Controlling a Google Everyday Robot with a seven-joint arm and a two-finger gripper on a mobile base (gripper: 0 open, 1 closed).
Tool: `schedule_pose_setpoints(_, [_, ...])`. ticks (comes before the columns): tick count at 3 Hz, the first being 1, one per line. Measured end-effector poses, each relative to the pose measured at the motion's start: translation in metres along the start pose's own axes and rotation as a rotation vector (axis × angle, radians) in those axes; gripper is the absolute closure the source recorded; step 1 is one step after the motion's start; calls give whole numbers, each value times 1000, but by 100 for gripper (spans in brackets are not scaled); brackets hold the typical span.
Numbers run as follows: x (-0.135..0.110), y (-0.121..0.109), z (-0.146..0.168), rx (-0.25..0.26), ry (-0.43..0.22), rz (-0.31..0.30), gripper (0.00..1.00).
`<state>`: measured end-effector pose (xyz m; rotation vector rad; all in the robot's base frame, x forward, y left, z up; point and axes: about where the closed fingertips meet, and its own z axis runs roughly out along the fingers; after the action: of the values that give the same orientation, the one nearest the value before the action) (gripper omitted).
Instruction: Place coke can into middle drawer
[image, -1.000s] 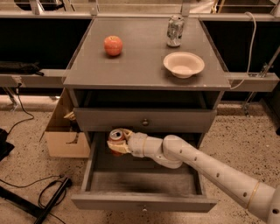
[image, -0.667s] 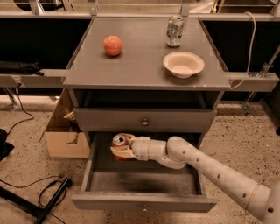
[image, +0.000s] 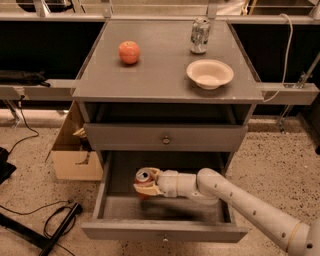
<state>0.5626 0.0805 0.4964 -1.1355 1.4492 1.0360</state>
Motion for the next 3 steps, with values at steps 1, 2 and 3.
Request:
schedule_pose_setpoints(1, [43, -6, -4, 33, 18, 11, 100])
schedule_pose_setpoints(2, [43, -6, -4, 33, 18, 11, 100])
schedule_pose_setpoints(3, [43, -6, -4, 33, 18, 11, 77])
